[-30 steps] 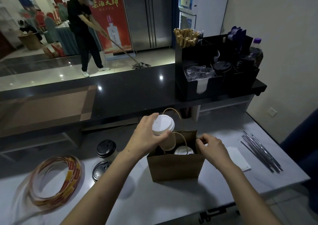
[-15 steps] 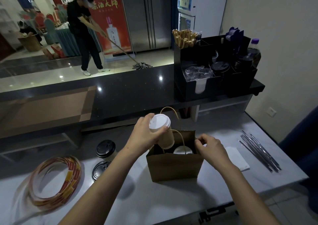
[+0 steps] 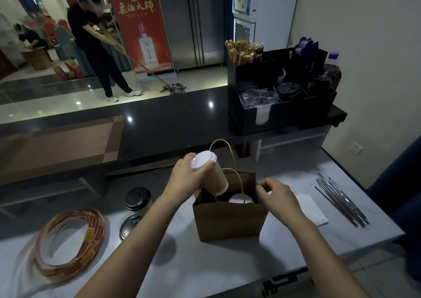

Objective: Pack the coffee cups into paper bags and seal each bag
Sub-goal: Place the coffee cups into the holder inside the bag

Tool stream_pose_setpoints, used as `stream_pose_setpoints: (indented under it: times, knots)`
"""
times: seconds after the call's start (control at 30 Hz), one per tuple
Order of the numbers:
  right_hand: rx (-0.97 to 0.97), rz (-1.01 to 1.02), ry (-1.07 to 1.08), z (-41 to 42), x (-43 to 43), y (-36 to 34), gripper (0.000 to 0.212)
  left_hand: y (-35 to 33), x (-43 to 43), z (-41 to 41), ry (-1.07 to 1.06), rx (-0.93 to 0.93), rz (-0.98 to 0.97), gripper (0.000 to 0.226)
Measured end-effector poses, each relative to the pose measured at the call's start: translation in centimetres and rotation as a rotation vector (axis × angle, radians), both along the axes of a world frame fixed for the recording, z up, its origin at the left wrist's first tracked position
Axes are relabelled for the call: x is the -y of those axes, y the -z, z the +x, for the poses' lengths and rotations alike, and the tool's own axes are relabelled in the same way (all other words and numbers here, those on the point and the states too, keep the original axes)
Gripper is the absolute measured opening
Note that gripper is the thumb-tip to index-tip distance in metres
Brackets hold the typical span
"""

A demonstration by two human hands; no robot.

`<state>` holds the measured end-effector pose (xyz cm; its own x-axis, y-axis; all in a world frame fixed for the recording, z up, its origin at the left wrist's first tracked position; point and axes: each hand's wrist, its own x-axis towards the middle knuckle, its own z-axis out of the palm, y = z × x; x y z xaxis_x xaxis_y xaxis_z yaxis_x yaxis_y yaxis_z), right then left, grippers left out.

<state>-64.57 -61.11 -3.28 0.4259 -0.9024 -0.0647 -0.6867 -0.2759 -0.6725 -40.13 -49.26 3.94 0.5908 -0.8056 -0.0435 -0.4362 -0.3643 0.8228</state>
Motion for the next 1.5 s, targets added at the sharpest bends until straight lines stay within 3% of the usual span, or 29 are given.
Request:
stream_pose_setpoints:
  times: [0.23,0.43,0.8,0.97,1.5]
  knots:
    - [0.002,0.005,0.006,-0.1,0.1,-0.1,0.018,1.0,0.0,0.6,0.025,0.097,0.087,0.096]
    - [0.002,0.008,0.002,-0.1,0.1,0.0,0.017,1.0,0.3,-0.2,0.083,0.280,0.111,0.084]
    - [0.012,0.008,0.004,-0.1,0.2,0.0,0.018,1.4,0.1,-0.5,0.484,0.550,0.269,0.087]
    - [0.018,0.018,0.011,-0.1,0.1,-0.2,0.018,1.8,0.1,0.4,0.503,0.889,0.334,0.080]
    - [0.007,0.016,0.011,0.3,-0.1,-0.2,0.016,2.3,1.2,1.3,0.604,0.978,0.364,0.079]
